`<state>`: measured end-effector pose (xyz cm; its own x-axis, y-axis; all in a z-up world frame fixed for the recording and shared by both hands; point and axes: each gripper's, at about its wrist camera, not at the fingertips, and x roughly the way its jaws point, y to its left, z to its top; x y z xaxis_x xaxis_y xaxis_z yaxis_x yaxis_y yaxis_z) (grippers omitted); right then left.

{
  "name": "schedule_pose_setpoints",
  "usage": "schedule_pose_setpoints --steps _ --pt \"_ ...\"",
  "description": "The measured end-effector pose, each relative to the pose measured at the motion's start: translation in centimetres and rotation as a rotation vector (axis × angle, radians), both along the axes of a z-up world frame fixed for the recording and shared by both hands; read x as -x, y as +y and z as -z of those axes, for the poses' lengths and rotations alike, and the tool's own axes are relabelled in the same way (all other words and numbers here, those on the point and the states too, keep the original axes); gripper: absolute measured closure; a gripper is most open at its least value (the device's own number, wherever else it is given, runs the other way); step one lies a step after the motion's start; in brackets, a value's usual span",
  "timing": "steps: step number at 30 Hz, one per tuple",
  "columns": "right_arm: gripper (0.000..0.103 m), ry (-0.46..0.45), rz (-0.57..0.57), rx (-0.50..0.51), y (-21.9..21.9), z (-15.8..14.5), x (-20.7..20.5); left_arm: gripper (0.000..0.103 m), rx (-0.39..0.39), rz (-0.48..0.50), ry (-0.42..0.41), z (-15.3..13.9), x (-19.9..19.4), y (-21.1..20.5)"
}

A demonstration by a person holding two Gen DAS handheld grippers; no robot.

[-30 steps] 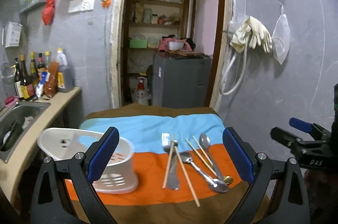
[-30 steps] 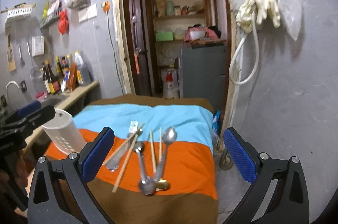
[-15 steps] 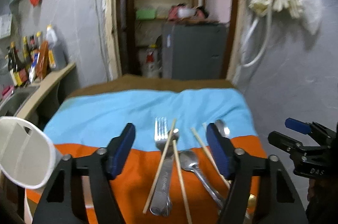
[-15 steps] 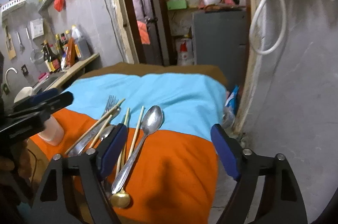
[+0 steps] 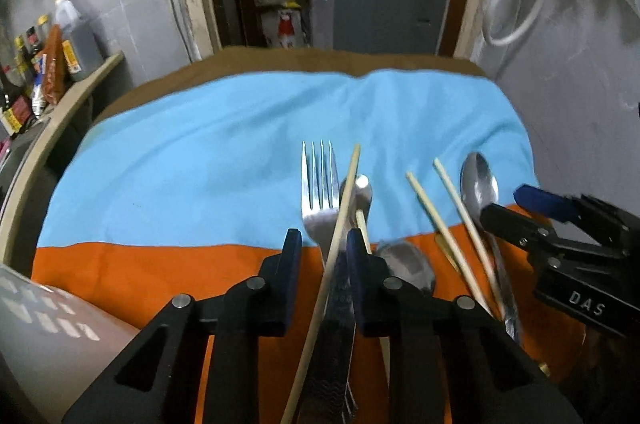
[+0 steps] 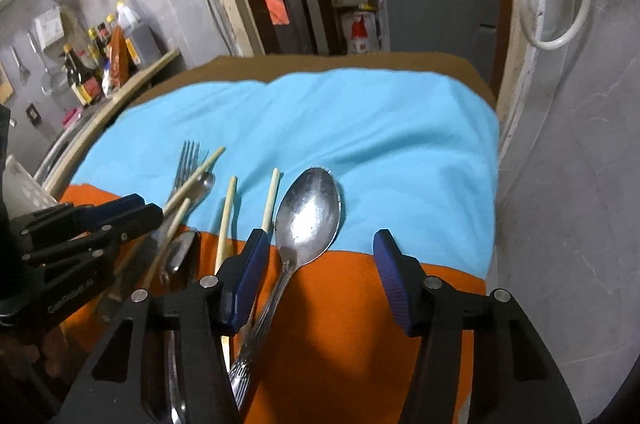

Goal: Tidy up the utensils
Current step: 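Close the left tool on a wooden chopstick while the right tool grasps a silver spoon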

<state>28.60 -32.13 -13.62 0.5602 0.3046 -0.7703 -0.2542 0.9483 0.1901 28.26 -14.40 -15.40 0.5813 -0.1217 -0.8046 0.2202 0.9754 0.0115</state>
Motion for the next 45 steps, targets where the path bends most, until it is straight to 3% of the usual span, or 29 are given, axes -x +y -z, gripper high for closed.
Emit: schedule_pose_setpoints --steps 6,10,16,22,29,38,41,42,45 --pt "0.050 0.002 -0.022 0.010 0.1 0.3 -0.6 0.090 0.048 -0.002 0.049 0.3 -0.7 0.9" --pt "0.050 0.006 -0.025 0.009 0.4 0.3 -0.9 0.098 0.099 -0.013 0.083 0.0 -1.0 1.4" --pt "0.052 0.013 -0.027 0.018 1.3 0.3 -1.0 0.098 0.116 -0.076 0.104 -0.4 -0.8 1.4" --pt "0.055 0.006 -0.030 0.105 3.1 0.6 -1.3 0.097 0.116 -0.080 0.145 -0.7 -1.1 1.7" --pt "0.062 0.013 -0.011 -0.009 1.3 0.5 -1.3 0.097 0.126 -0.073 0.197 -0.6 -2.0 1.7" --pt "0.068 0.013 0.001 -0.040 0.8 0.4 -1.4 0.100 0.227 -0.144 0.117 -1.2 0.1 2.9" --pt "0.074 0.010 0.005 -0.038 0.8 0.3 -1.4 0.100 0.284 -0.176 0.098 -1.1 0.8 3.3" --pt "0.080 0.012 0.009 -0.024 1.0 0.3 -1.4 0.100 0.294 -0.182 0.095 -1.2 0.8 3.3" --pt "0.083 0.029 0.010 0.014 1.1 0.6 -1.5 0.100 0.300 -0.199 0.106 -1.0 0.6 3.3"
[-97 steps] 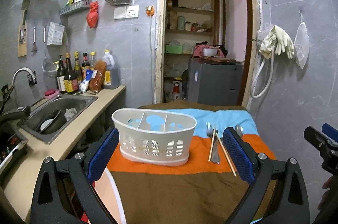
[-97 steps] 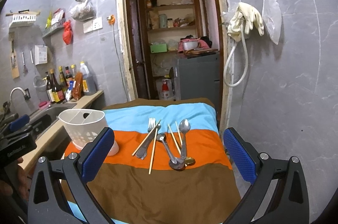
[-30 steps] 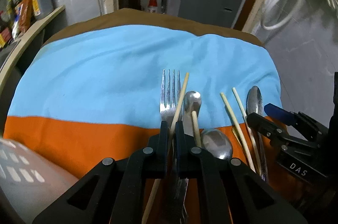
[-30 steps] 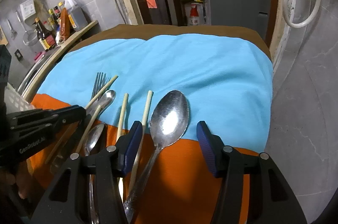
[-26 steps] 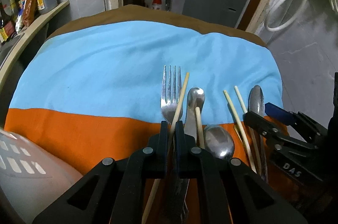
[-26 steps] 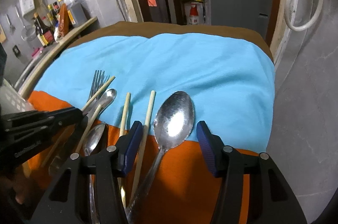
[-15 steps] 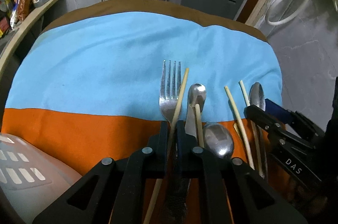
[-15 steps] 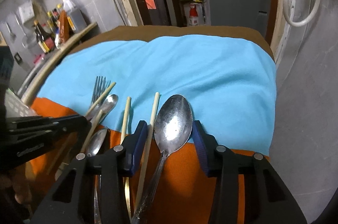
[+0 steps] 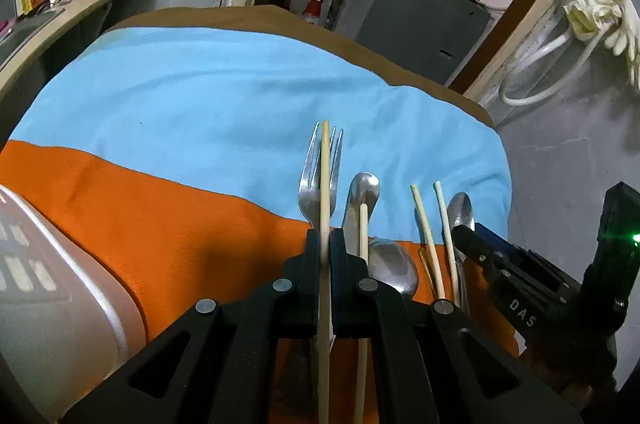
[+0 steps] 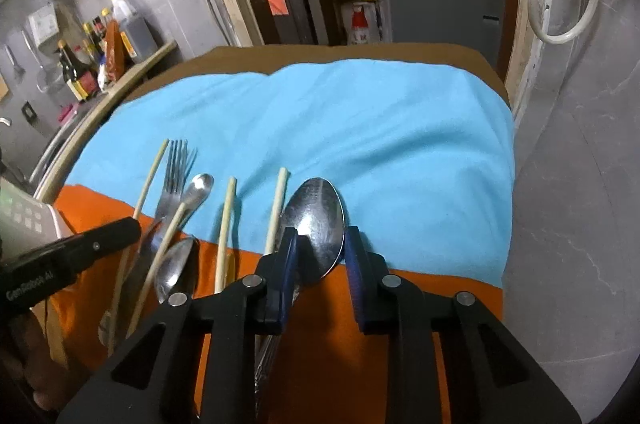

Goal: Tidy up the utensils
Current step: 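Close the left tool on a wooden chopstick while the right tool grasps a silver spoon, then lift the chopstick with the left tool while the right tool carries the spoon toward the white cup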

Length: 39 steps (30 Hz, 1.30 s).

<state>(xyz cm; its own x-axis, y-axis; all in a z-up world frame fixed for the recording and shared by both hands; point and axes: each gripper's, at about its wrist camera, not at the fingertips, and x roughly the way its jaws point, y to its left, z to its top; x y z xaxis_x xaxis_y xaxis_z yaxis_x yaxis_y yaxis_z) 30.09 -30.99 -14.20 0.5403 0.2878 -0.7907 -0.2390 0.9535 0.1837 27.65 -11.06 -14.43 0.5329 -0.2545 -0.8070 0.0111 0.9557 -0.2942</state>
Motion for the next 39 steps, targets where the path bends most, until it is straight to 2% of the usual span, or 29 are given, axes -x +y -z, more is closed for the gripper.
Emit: schedule_pose_setpoints --steps 2,7,9,14,19,26,28,36,39 --pt "0.083 -0.002 0.000 0.025 0.4 -0.1 0.1 0.100 -0.011 -0.009 0.013 0.1 -0.4 0.1" --pt "0.071 -0.006 -0.020 0.028 0.9 -0.1 0.3 0.100 -0.031 -0.026 0.036 0.3 -0.3 0.5" --pt "0.067 -0.010 -0.039 0.051 1.4 -0.1 0.4 0.100 -0.026 -0.029 0.038 0.4 -0.2 0.6" --pt "0.066 -0.036 -0.076 0.143 2.4 0.3 0.9 0.100 -0.029 -0.028 0.038 0.5 -0.2 0.5" --pt "0.055 -0.040 -0.117 0.194 3.4 0.5 0.5 0.100 -0.036 -0.017 0.042 0.6 -0.4 0.4" --pt "0.054 -0.028 -0.099 0.191 3.1 0.5 -0.1 0.099 -0.002 -0.011 0.082 0.6 -1.7 0.5" --pt "0.065 -0.023 -0.083 0.178 3.0 0.4 -0.1 0.100 0.021 -0.022 0.092 0.6 -1.8 0.7" --pt "0.067 -0.017 -0.070 0.090 1.7 0.1 0.5 0.100 0.068 -0.044 0.022 -0.6 0.5 0.9" --pt "0.067 -0.023 -0.051 0.024 0.8 -0.2 1.0 0.100 0.076 -0.041 0.012 -1.0 1.1 0.9"
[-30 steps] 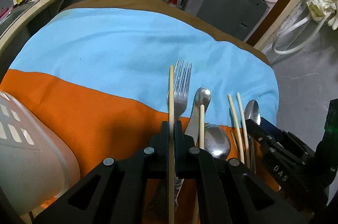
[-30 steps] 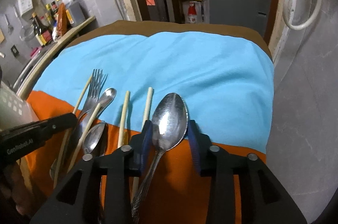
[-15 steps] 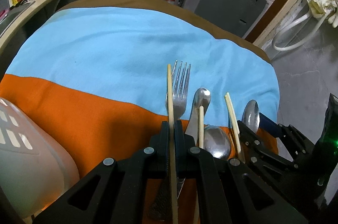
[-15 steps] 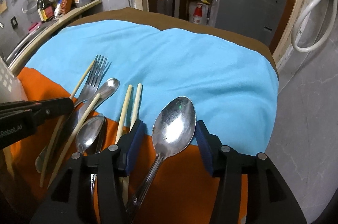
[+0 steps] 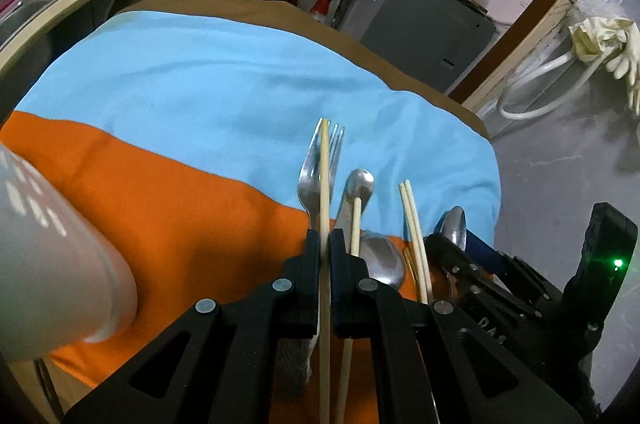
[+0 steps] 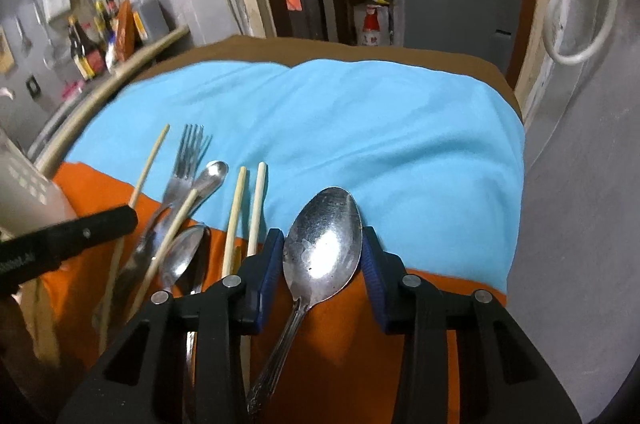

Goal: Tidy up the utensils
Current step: 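Lift the chopstick with the left tool while the right tool carries the spoon toward the white cup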

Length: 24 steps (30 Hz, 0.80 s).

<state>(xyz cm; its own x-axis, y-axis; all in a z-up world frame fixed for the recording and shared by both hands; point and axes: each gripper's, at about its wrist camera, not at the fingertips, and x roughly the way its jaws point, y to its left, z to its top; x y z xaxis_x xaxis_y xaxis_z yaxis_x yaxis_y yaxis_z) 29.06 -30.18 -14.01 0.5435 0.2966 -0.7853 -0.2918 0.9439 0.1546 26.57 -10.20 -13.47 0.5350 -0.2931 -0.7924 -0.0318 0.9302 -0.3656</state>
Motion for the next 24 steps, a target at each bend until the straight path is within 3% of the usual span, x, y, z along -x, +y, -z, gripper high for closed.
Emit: schedule_pose_setpoints --steps 4,10,16,24 --pt "0.067 -0.022 0.027 -0.090 -1.4 -0.4 0.9 0.100 0.009 0.019 -0.021 -0.2 0.5 -0.6" --pt "0.067 -0.194 0.029 -0.182 -2.5 -3.2 3.9 0.100 0.031 0.044 -0.152 -2.4 2.0 -1.1" --pt "0.067 -0.364 0.036 -0.170 -1.2 -6.4 7.4 0.101 0.034 0.049 -0.270 -5.2 4.3 -1.5" --pt "0.067 -0.497 0.077 -0.185 -0.5 -10.9 10.2 0.100 0.054 0.054 -0.410 -9.7 6.6 -0.9"
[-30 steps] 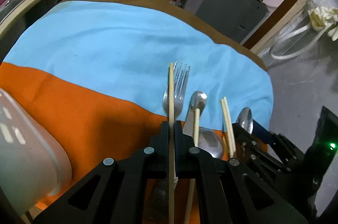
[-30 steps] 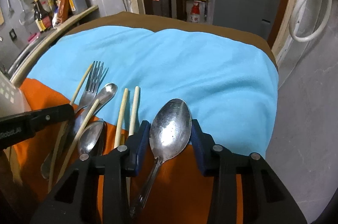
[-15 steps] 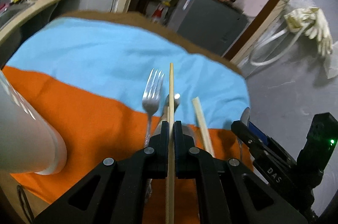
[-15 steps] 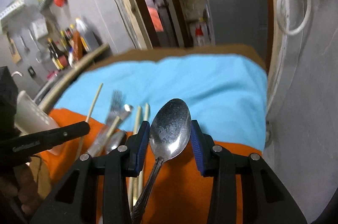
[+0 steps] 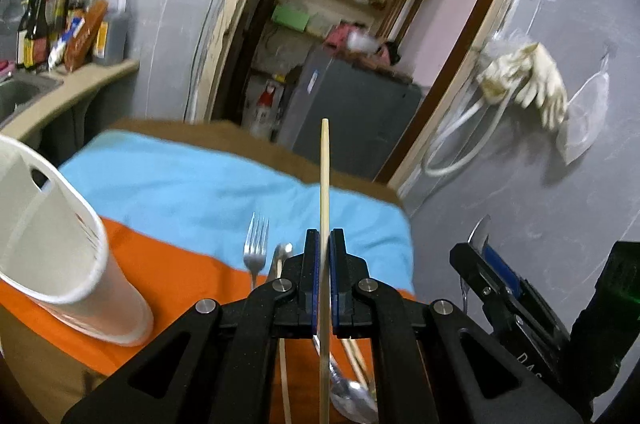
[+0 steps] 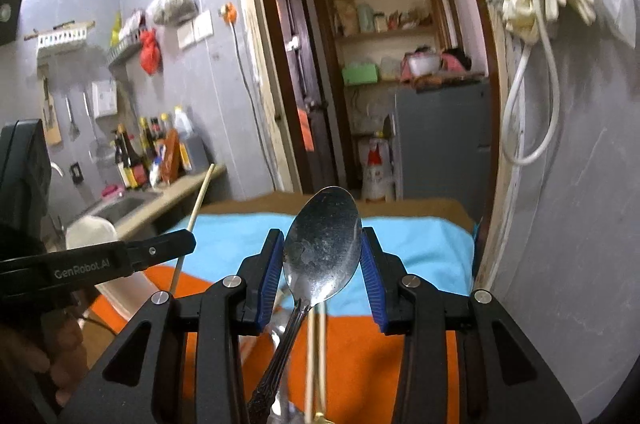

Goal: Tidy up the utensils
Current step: 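Lift the chopstick with the left tool while the right tool carries the spoon toward the white cup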

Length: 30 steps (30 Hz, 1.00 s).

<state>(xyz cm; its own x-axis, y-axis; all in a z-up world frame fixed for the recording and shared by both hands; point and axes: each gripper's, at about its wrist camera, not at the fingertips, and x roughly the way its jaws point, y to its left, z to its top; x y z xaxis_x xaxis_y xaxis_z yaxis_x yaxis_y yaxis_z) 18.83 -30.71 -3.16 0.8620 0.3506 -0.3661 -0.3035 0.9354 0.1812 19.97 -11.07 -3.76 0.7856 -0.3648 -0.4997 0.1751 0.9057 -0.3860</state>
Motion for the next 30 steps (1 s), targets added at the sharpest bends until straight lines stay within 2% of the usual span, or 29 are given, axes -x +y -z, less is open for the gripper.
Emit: schedule_pose_setpoints --steps 7,13,18,22,26,30 --pt "0.067 -0.115 -0.019 -0.050 3.0 -4.6 1.8 0.100 0.062 -0.039 -0.103 -4.9 2.0 5.3" --pt "0.067 -0.201 -0.086 -0.135 8.1 -7.1 1.4 0.100 0.104 -0.158 -0.191 -8.0 2.9 13.8" --pt "0.067 -0.260 -0.112 -0.197 12.2 -7.9 0.4 0.100 0.145 -0.275 -0.244 -7.9 2.0 20.9" --pt "0.067 -0.300 -0.106 -0.194 15.2 -7.6 -0.4 0.100 0.197 -0.307 -0.261 -6.5 0.7 24.7" --pt "0.067 -0.332 -0.091 -0.167 16.9 -6.5 -0.9 0.100 0.223 -0.315 -0.274 -4.8 -0.7 26.4" --pt "0.067 -0.342 -0.088 -0.128 18.2 -5.4 -1.4 0.100 0.186 -0.320 -0.291 -3.8 -0.6 27.0"
